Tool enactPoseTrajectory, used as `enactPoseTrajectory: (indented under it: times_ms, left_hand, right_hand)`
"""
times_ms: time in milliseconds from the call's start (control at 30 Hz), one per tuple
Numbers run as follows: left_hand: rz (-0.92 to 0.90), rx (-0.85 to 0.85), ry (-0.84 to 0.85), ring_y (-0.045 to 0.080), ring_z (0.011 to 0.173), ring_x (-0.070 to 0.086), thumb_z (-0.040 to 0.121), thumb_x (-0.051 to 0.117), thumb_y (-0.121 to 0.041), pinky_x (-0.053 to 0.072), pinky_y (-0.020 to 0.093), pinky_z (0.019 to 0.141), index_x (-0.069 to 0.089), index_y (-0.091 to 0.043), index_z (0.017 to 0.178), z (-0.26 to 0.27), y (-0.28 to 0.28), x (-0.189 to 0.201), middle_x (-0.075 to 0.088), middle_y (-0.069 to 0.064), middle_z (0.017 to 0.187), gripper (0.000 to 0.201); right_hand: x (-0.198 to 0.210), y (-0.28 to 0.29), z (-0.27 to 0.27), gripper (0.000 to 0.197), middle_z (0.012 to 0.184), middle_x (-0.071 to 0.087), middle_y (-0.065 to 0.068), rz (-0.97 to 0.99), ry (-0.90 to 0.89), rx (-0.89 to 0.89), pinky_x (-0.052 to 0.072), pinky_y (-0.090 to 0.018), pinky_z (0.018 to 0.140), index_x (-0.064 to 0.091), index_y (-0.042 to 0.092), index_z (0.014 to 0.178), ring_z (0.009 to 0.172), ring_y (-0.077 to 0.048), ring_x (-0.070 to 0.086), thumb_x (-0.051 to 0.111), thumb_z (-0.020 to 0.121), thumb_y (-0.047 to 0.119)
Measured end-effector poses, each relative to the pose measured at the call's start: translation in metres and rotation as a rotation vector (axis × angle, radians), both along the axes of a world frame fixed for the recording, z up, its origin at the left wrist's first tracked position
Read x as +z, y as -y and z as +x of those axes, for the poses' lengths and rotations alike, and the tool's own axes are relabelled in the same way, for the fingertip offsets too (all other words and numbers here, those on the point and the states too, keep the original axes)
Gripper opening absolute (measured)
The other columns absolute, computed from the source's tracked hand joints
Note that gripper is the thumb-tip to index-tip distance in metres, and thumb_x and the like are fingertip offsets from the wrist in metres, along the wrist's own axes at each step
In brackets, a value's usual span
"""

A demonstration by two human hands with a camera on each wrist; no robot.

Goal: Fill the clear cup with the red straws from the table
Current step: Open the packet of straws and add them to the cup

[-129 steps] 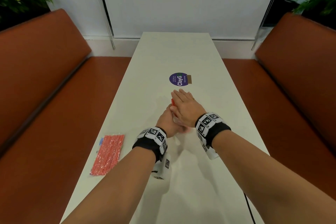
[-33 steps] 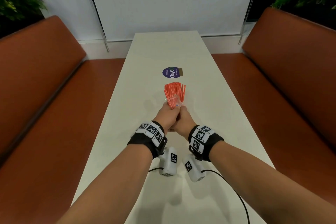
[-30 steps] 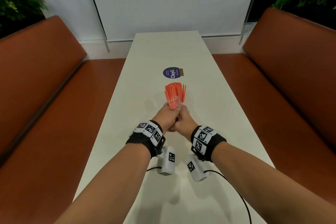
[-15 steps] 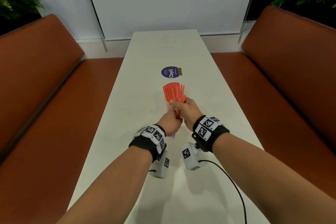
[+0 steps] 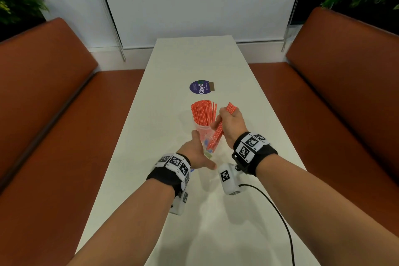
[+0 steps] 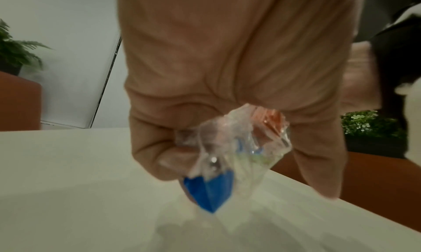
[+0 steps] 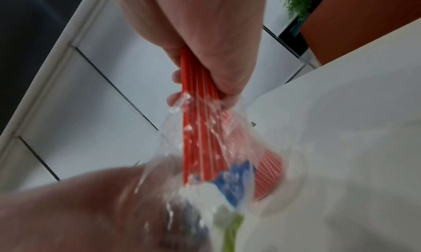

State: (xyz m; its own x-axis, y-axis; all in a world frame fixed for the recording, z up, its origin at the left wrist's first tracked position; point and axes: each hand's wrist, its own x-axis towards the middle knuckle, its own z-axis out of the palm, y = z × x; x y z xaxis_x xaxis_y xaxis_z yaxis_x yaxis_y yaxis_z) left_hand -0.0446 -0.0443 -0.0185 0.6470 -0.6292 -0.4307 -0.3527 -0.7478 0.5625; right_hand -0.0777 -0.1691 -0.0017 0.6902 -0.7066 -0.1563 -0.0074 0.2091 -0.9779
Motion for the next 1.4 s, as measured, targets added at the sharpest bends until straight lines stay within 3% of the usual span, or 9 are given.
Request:
enactPoseTrajectory:
  times_ms: [67, 267, 400, 600, 733, 867, 1000, 1200, 1400]
  left_hand:
    - [0.083, -0.020, 0.045, 0.027, 0.085, 0.062, 0.066, 0.083, -0.023, 0.049, 0.029, 0.062, 0.018, -0.010, 0.133, 0.000, 0.002, 0.001, 0.057, 0.008, 0.094, 0.094]
    - [0.218, -0.115, 0.217, 0.030, 0.101, 0.062, 0.072, 0.069, -0.011, 0.049, 0.035, 0.070, 0.033, -0.008, 0.128, 0.005, 0.002, 0.002, 0.058, 0.012, 0.113, 0.066]
    - [0.270, -0.112, 0.296, 0.031, 0.116, 0.048, 0.071, 0.066, -0.015, 0.049, 0.037, 0.081, 0.032, -0.015, 0.132, 0.003, 0.007, -0.004, 0.046, 0.011, 0.123, 0.070]
    - [0.300, -0.112, 0.186, 0.032, 0.132, 0.033, 0.054, 0.083, -0.053, 0.044, 0.046, 0.100, 0.023, -0.026, 0.145, 0.007, 0.008, -0.009, 0.035, 0.008, 0.138, 0.111]
    - [0.224, 0.017, 0.245, 0.029, 0.128, 0.039, 0.055, 0.070, -0.074, 0.040, 0.041, 0.102, 0.037, -0.013, 0.137, 0.018, 0.010, 0.002, 0.044, 0.009, 0.134, 0.107]
    - [0.017, 0.214, 0.261, 0.030, 0.122, 0.048, 0.053, 0.079, -0.062, 0.045, 0.043, 0.100, 0.038, -0.005, 0.130, 0.034, 0.018, 0.013, 0.048, 0.013, 0.129, 0.105]
    - [-0.176, 0.307, 0.099, 0.028, 0.123, 0.050, 0.049, 0.089, -0.044, 0.046, 0.044, 0.101, 0.026, -0.004, 0.135, 0.051, 0.031, 0.014, 0.048, 0.013, 0.133, 0.113]
    - [-0.342, 0.361, -0.013, 0.028, 0.140, 0.037, 0.057, 0.090, -0.031, 0.034, 0.038, 0.112, -0.010, -0.004, 0.149, 0.060, 0.055, 0.011, 0.036, 0.015, 0.151, 0.139]
    - [-0.415, 0.403, -0.028, 0.031, 0.124, 0.054, 0.064, 0.087, -0.022, 0.044, 0.037, 0.101, 0.002, -0.004, 0.146, 0.065, 0.065, 0.001, 0.053, 0.015, 0.135, 0.119]
  right_hand:
    - [0.004, 0.005, 0.000, 0.018, 0.054, 0.046, -0.003, -0.028, 0.030, -0.051, 0.045, -0.039, 0.067, 0.043, 0.017, 0.079, 0.046, -0.018, 0.046, 0.041, 0.096, 0.012]
    - [0.021, 0.025, 0.000, 0.020, 0.061, 0.043, -0.001, -0.126, 0.100, -0.141, 0.050, -0.030, 0.059, 0.041, 0.022, 0.080, 0.050, -0.013, 0.044, 0.040, 0.097, 0.013]
    - [0.026, 0.033, 0.001, 0.018, 0.062, 0.044, 0.000, -0.137, 0.119, -0.153, 0.051, -0.031, 0.064, 0.041, 0.022, 0.081, 0.052, -0.013, 0.046, 0.040, 0.097, 0.013]
    - [0.023, 0.034, 0.006, 0.017, 0.058, 0.046, 0.001, -0.140, 0.117, -0.133, 0.051, -0.040, 0.074, 0.042, 0.021, 0.081, 0.051, -0.013, 0.048, 0.041, 0.096, 0.014]
    - [0.026, 0.034, 0.012, 0.017, 0.059, 0.046, 0.001, -0.142, 0.140, -0.120, 0.051, -0.040, 0.074, 0.043, 0.022, 0.081, 0.051, -0.013, 0.048, 0.041, 0.097, 0.015]
    - [0.033, 0.038, 0.022, 0.016, 0.058, 0.046, 0.001, -0.136, 0.176, -0.123, 0.049, -0.038, 0.071, 0.042, 0.021, 0.082, 0.049, -0.013, 0.047, 0.041, 0.096, 0.014]
    - [0.040, 0.038, 0.037, 0.003, 0.059, 0.046, 0.000, -0.138, 0.214, -0.111, 0.048, -0.037, 0.067, 0.039, 0.015, 0.099, 0.047, -0.012, 0.047, 0.039, 0.097, 0.013]
    - [0.037, 0.039, 0.055, 0.035, 0.065, 0.049, -0.003, -0.273, 0.185, -0.105, 0.048, -0.022, 0.052, 0.028, 0.020, 0.130, 0.050, -0.012, 0.049, 0.038, 0.097, 0.011]
    - [0.012, 0.042, 0.069, 0.023, 0.082, 0.053, -0.009, -0.380, 0.146, -0.080, 0.050, -0.026, 0.059, 0.033, 0.018, 0.116, 0.056, -0.014, 0.052, 0.039, 0.096, 0.009]
